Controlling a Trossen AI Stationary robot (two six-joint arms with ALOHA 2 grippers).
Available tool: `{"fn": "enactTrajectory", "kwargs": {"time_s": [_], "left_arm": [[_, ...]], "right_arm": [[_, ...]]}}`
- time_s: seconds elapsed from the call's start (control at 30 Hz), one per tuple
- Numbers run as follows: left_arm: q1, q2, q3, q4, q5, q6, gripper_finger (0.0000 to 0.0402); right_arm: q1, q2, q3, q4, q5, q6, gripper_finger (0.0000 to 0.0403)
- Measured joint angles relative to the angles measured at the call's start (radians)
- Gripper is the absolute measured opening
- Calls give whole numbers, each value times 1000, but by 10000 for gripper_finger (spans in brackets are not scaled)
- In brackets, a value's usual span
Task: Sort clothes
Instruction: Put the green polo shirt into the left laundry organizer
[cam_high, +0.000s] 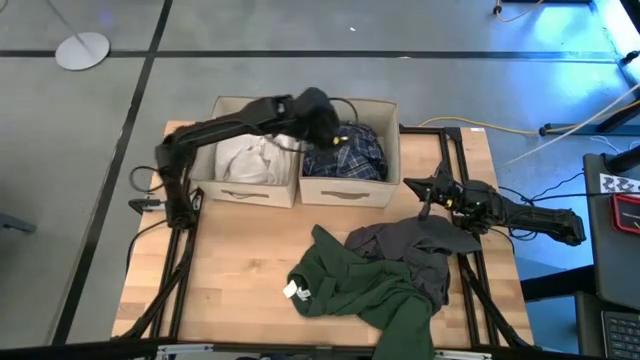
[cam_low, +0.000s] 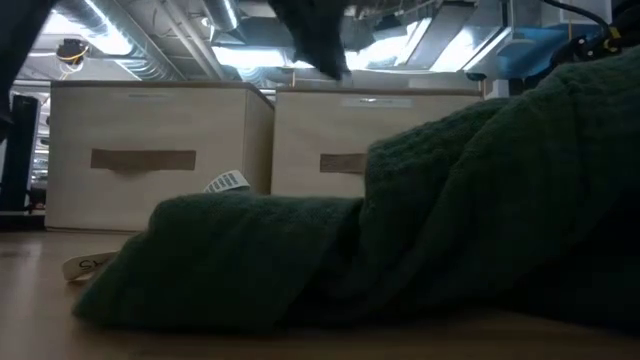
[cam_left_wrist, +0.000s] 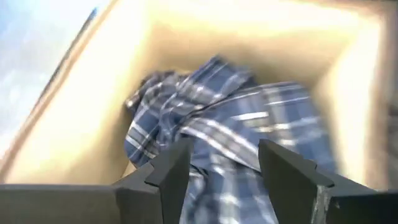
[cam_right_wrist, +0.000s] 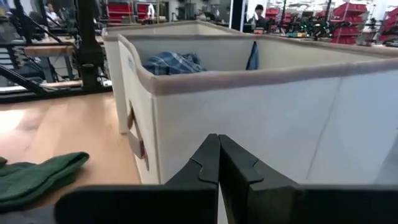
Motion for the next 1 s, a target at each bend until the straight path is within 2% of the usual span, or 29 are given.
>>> {"fn": "enactTrajectory", "kwargs": {"time_s": [0.1,0.2,0.3,0.4,0.53,0.67,0.73,0.8,0.87,1.0], "left_arm": [[-57,-98,-43,-18,-4,-8,180],[-122,-219,-143,-6,-29,-53,180],[-211,-367,-310,53,-161,-98,180],[-315,-521,-534,152,-320,-149,180],[-451,-723,-859,406,-422,-214,180],[-528,-856,-1157,792,-444,-187,180],[-538,-894,-1271,981,-447,-141,180],[-529,-916,-1349,1140,-447,-86,180],[-511,-926,-1391,1221,-449,-45,180],[-478,-938,-1400,1241,-449,-5,180]], "right_arm": [[0,0,1,34,-17,20,5],[0,0,1,39,-105,71,10],[1,0,2,80,-195,133,31],[1,0,2,133,-289,168,72],[1,0,27,182,-442,218,145],[1,3,118,191,-558,240,203],[1,33,179,189,-570,244,221],[1,81,242,167,-568,245,231],[1,138,312,134,-563,244,233],[1,301,460,31,-553,244,226]]}}
